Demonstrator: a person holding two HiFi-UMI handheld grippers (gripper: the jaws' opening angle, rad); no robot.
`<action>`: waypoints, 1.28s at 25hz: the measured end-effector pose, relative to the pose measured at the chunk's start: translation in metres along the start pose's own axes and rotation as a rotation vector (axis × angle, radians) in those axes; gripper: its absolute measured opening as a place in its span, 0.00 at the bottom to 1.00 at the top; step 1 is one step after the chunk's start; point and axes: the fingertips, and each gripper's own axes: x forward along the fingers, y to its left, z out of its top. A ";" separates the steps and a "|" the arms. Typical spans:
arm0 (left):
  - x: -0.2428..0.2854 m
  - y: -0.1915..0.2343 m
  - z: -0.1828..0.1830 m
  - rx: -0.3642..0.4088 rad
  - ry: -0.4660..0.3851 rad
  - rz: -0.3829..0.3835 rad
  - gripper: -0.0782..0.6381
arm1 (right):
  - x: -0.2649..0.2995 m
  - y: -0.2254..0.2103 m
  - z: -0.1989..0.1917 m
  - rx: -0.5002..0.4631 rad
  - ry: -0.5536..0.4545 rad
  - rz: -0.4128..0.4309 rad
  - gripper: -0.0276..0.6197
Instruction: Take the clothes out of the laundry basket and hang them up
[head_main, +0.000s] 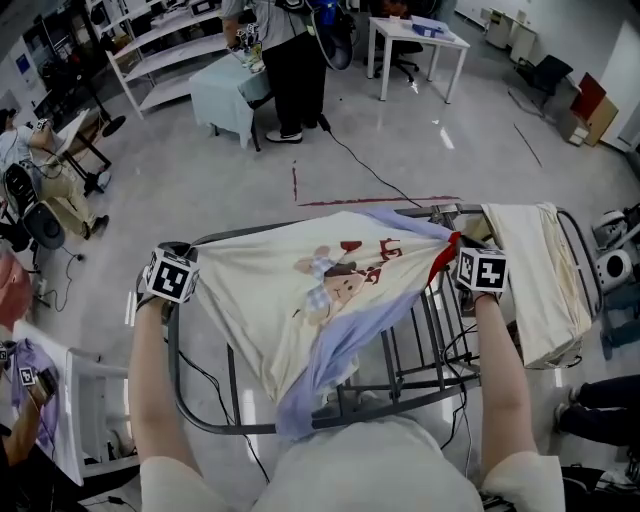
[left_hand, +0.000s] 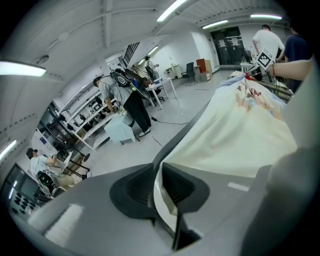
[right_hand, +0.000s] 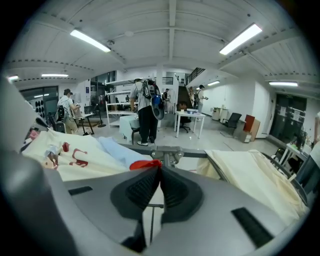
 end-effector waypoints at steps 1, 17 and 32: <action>0.004 0.000 -0.002 -0.024 0.001 -0.010 0.23 | 0.000 0.001 0.001 0.005 -0.004 -0.004 0.07; -0.053 -0.004 -0.065 -0.255 -0.080 -0.091 0.62 | -0.049 0.038 -0.006 -0.008 -0.089 0.056 0.20; -0.161 -0.219 -0.018 -0.162 -0.317 -0.460 0.61 | -0.165 0.220 -0.026 -0.160 -0.193 0.487 0.20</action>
